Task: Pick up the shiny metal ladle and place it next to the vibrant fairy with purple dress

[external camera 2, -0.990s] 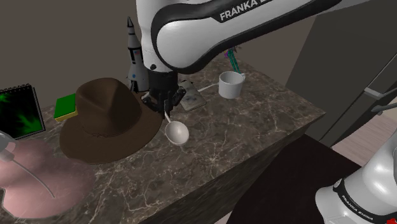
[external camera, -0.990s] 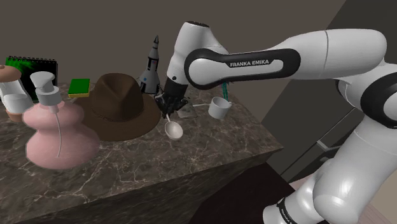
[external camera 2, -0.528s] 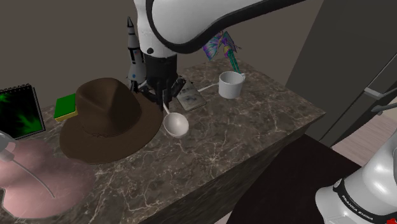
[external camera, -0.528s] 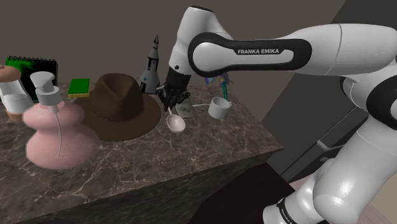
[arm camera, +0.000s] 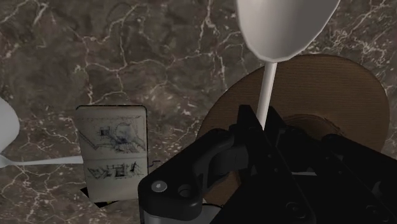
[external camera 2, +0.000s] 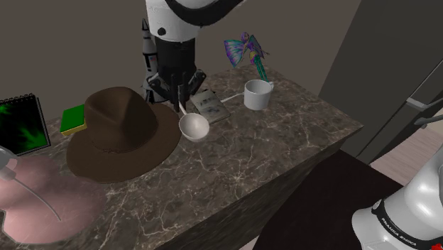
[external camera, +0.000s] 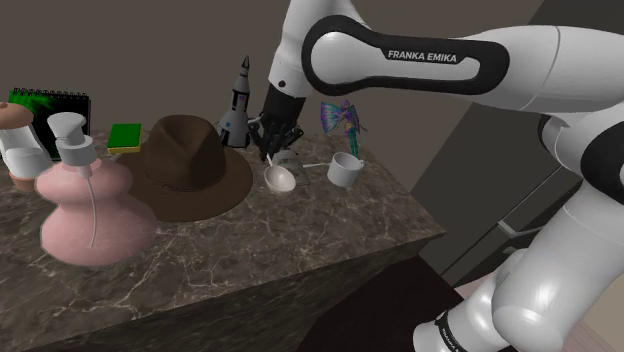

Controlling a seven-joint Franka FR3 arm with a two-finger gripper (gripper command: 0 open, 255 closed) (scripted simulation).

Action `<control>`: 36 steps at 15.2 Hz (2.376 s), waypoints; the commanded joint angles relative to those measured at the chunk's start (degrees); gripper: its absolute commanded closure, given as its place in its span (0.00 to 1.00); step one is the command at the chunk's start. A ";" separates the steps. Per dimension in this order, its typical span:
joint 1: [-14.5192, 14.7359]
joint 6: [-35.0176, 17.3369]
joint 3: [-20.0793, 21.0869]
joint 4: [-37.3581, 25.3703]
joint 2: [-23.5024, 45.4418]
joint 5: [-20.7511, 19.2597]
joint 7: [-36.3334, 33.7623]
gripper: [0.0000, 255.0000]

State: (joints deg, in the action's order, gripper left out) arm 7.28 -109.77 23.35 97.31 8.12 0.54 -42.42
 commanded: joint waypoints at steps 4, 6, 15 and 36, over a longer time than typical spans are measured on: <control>0.07 3.87 0.04 -3.91 0.07 -0.05 -0.15 1.00; 0.12 5.43 0.07 -5.54 0.15 -0.09 -0.24 1.00; 0.55 12.74 0.24 -13.93 1.28 -0.62 -0.85 1.00; -11.95 13.08 -13.28 9.01 -20.82 7.20 25.62 1.00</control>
State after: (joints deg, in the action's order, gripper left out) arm -4.07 -96.60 11.05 105.36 -11.99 7.70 -18.52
